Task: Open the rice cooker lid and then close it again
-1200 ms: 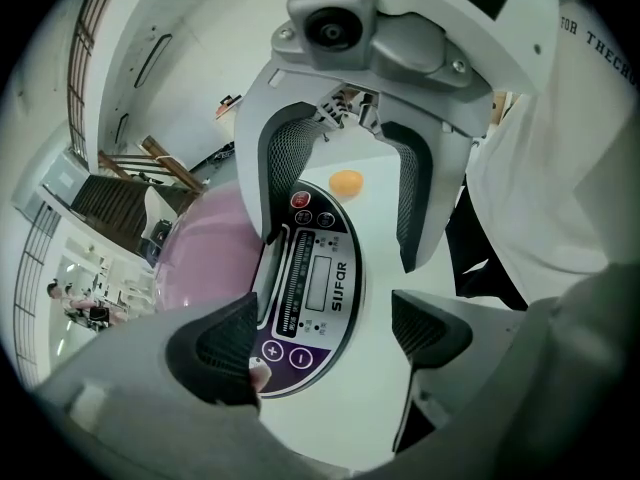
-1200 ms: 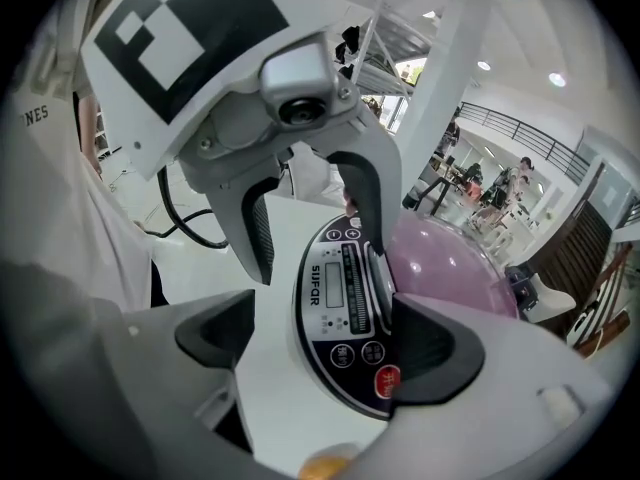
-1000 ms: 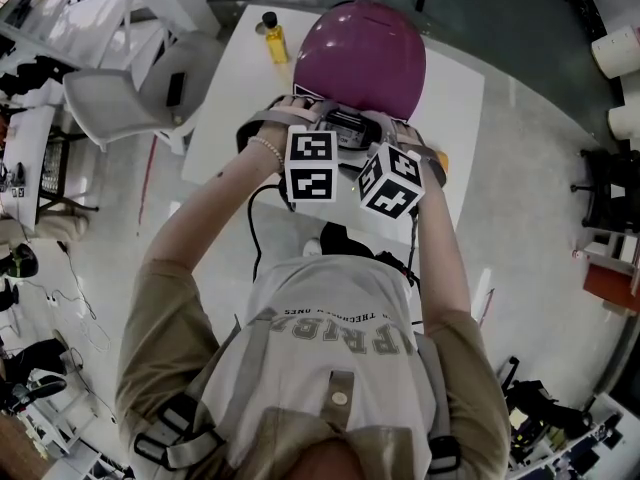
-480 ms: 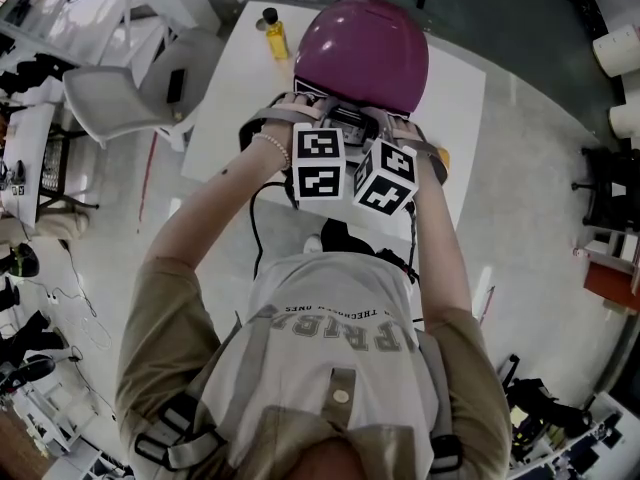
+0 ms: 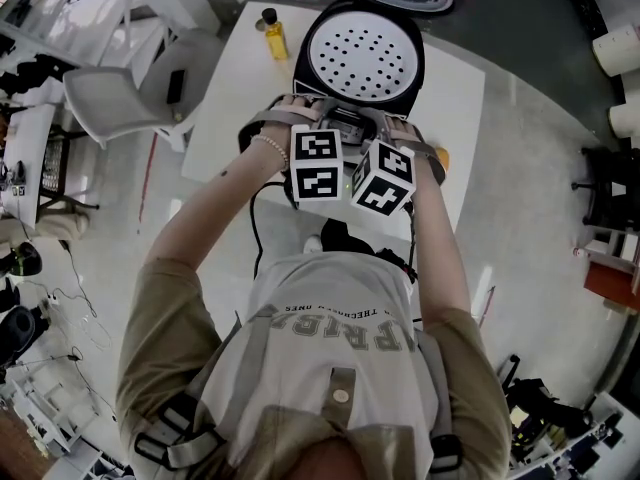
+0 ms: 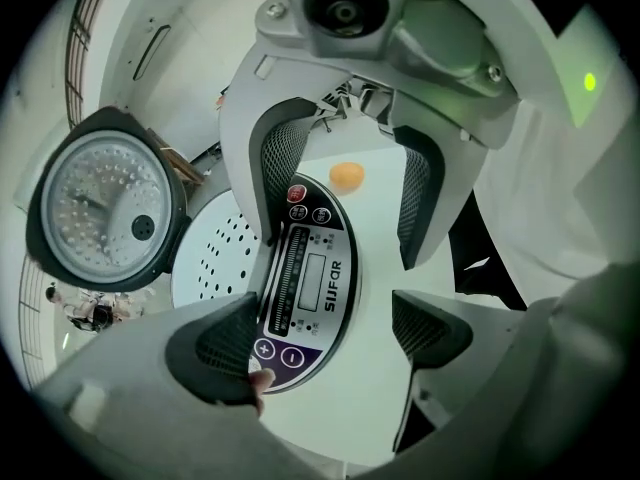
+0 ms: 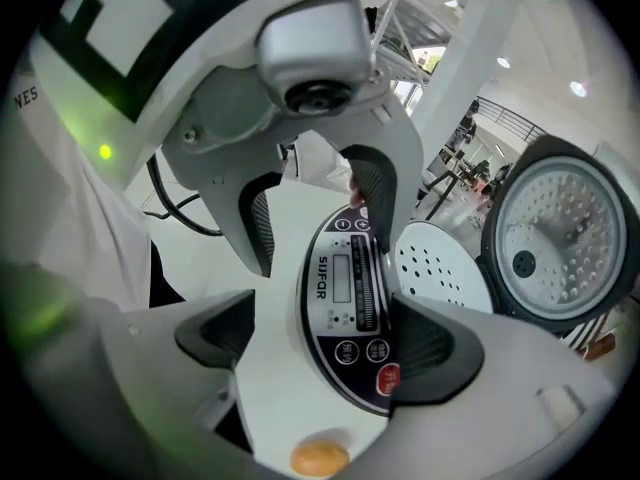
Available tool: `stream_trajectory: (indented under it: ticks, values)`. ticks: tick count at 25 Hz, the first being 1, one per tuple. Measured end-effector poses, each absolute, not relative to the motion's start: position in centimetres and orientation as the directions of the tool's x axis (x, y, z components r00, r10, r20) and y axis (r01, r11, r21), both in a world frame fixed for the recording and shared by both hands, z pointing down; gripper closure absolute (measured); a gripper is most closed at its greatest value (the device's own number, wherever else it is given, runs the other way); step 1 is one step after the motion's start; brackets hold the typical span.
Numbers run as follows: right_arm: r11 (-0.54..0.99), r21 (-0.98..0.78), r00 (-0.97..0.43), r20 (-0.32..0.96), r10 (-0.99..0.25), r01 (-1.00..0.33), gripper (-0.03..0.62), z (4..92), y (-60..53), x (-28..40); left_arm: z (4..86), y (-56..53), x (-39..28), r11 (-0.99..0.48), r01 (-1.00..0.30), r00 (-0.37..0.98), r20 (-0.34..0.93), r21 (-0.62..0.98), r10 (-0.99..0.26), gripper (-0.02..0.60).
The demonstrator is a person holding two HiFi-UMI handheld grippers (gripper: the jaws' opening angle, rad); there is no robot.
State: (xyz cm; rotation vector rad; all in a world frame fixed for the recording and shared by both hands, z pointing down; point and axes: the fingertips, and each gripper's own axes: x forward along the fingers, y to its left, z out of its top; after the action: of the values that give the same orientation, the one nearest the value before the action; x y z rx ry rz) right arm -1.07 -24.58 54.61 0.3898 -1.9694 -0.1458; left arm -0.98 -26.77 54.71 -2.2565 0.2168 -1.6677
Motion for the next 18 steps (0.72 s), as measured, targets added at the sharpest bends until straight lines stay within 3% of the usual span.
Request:
stream_trajectory:
  ticks: [18]
  values:
    - [0.940,0.256,-0.413,0.849,-0.329,-0.225,0.174,54.72,-25.18,-1.00,55.27,-26.96,-1.04,-0.937,0.085,0.292,0.908,-0.339,-0.302,0.140]
